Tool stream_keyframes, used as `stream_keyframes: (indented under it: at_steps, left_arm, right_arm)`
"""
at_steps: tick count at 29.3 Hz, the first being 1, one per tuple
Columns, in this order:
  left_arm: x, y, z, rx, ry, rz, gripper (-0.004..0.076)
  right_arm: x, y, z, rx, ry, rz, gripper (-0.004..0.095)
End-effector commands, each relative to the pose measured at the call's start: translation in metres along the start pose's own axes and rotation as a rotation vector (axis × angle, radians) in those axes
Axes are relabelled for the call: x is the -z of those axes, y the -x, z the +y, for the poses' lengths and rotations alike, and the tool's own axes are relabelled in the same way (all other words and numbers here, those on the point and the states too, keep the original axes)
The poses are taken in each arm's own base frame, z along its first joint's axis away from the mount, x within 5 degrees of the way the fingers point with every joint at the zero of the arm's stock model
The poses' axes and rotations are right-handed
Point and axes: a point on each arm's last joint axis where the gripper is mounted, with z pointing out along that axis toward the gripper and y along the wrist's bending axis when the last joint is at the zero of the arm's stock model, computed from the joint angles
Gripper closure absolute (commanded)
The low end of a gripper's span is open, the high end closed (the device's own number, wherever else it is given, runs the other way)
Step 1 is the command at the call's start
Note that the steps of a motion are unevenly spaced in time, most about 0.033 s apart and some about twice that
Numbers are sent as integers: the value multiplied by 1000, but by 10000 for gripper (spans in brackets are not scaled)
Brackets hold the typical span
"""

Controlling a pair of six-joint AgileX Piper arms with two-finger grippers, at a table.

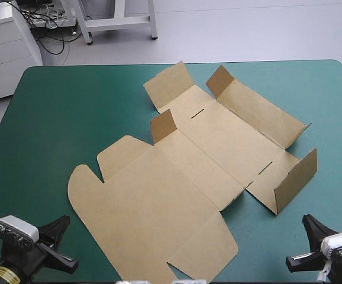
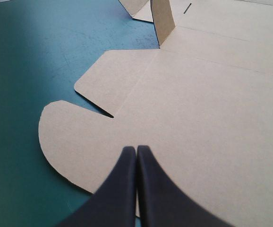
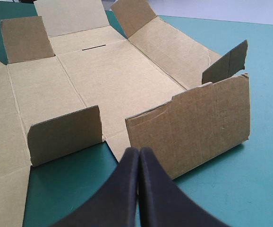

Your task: Fold the box

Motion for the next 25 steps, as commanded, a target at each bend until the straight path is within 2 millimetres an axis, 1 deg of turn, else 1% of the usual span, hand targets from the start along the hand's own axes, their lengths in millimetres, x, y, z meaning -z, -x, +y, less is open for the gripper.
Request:
stream_keyframes:
  at_steps: [1,15,17,20,23,25]
  left_arm:
    - [3,13,0,8,-1,-78,756]
    - [3,13,0,8,-1,-78,756]
    - [3,13,0,8,-1,-78,756]
    - [3,13,0,8,-1,-78,756]
    - [3,13,0,8,-1,-78,756]
    - [3,13,0,8,-1,-78,756]
  right_arm:
    - [9,14,0,6,-4,-113,931]
    - [9,14,0,4,-3,-112,929]
    - [9,14,0,9,-3,-112,911]
    - [9,14,0,9,-3,-112,829]
    - [9,14,0,9,-3,-112,688]
    - [9,14,0,9,-3,-112,561]
